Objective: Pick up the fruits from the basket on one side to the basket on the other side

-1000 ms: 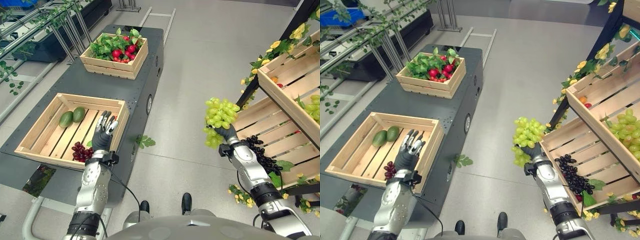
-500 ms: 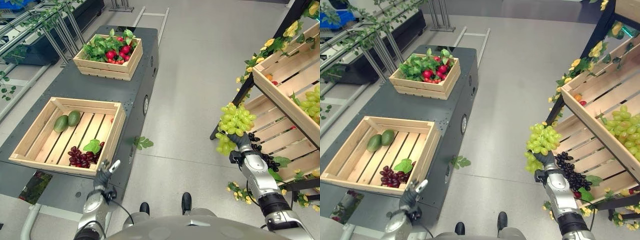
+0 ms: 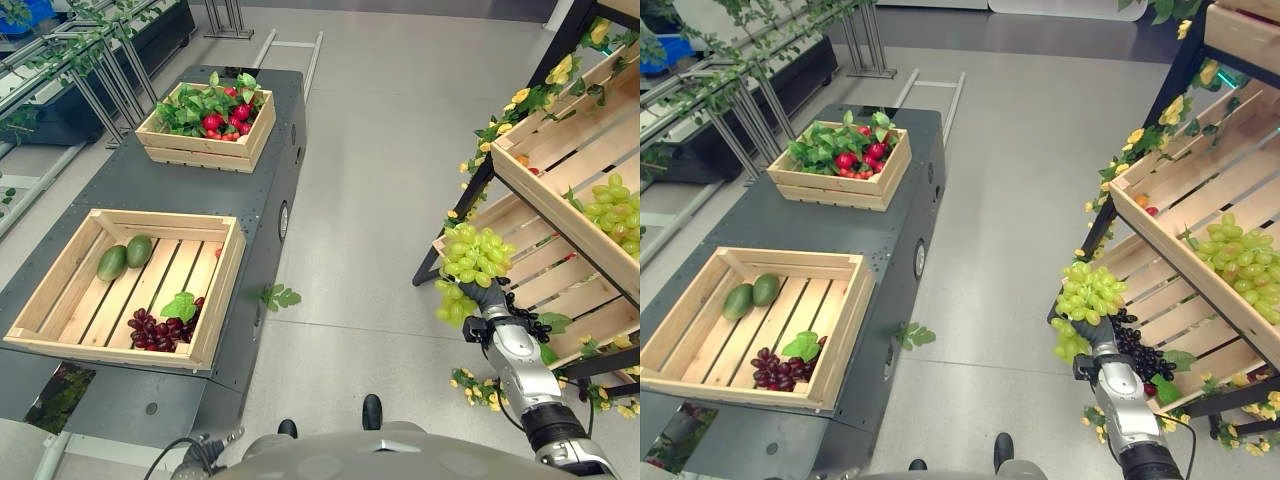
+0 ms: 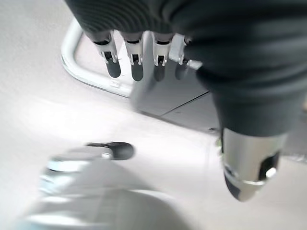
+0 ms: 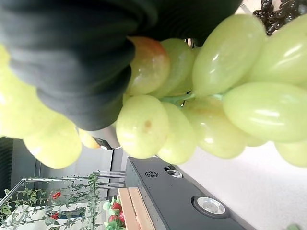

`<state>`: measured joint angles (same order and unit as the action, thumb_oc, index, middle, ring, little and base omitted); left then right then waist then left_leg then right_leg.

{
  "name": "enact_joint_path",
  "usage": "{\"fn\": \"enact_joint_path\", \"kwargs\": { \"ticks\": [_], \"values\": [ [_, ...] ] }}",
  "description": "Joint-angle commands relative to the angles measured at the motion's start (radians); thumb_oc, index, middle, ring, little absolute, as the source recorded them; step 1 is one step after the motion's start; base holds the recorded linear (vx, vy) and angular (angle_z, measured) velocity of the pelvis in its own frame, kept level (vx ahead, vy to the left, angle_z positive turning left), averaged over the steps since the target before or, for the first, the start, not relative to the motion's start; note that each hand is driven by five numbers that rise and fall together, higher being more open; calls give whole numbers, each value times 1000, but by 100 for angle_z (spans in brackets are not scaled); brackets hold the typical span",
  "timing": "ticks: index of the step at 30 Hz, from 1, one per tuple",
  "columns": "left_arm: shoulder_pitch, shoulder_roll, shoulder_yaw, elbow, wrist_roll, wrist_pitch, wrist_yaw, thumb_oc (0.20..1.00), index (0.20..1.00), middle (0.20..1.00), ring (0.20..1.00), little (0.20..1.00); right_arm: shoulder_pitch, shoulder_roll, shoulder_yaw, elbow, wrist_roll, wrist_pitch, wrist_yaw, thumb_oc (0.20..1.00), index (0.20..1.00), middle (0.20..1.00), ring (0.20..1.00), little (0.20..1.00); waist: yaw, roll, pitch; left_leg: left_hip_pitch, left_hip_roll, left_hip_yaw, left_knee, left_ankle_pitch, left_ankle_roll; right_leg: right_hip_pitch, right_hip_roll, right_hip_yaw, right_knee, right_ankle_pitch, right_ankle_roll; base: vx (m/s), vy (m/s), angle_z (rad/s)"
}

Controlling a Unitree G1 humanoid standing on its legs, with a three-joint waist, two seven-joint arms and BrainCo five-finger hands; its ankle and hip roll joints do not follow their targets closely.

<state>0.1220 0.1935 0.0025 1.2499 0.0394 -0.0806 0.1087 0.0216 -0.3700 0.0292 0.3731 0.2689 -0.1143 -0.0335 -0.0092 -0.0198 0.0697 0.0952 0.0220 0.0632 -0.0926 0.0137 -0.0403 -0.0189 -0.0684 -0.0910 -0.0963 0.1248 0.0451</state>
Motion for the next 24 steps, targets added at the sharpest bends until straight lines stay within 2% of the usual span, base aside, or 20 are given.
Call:
{"fn": "enact_joint_path", "kwargs": {
  "ticks": [1, 10, 18, 20, 24],
  "values": [
    [-55, 0, -19, 31, 62, -13, 20, 1000, 1000, 1000, 1000, 1000, -47, -17, -50, -124, 32, -86, -18, 200, 200, 200, 200, 200, 6, -24, -16, -23, -72, -39, 5, -56, 52, 49, -55, -23, 19, -52, 104, 7, 2, 4],
    [-70, -7, -49, 7, 70, -12, 31, 1000, 1000, 1000, 1000, 1000, -31, -14, -63, -122, 37, -84, -30, 200, 200, 200, 200, 200, -2, -25, -14, -2, -79, -40, 6, -65, 60, 57, -61, -25, 39, -60, 108, 0, 13, 0],
    [-107, 25, -81, -44, 92, -16, 42, 1000, 1000, 1000, 1000, 1000, -27, -18, -84, -135, 37, -81, -50, 200, 200, 200, 200, 200, -25, -25, 24, -17, -86, -28, 6, -57, 76, -18, -69, 10, 139, -67, 117, -39, 65, -3],
    [-123, 34, -91, -56, 101, -17, 49, 1000, 1000, 1000, 1000, 1000, -36, -16, -83, -141, 38, -83, -57, 200, 200, 200, 200, 200, -35, -21, 57, -30, -83, -18, 6, -49, 82, -77, -61, 20, 195, -71, 119, -96, 71, -15],
    [-115, 35, -92, -43, 124, -8, 58, 1000, 1000, 1000, 1000, 1000, -45, -6, -73, -146, 44, -87, -64, 200, 200, 200, 200, 200, -25, -32, 56, -32, -74, 26, 5, -54, 73, -93, -45, -63, 177, -66, 100, 2, 10, -42]
  ]
}}
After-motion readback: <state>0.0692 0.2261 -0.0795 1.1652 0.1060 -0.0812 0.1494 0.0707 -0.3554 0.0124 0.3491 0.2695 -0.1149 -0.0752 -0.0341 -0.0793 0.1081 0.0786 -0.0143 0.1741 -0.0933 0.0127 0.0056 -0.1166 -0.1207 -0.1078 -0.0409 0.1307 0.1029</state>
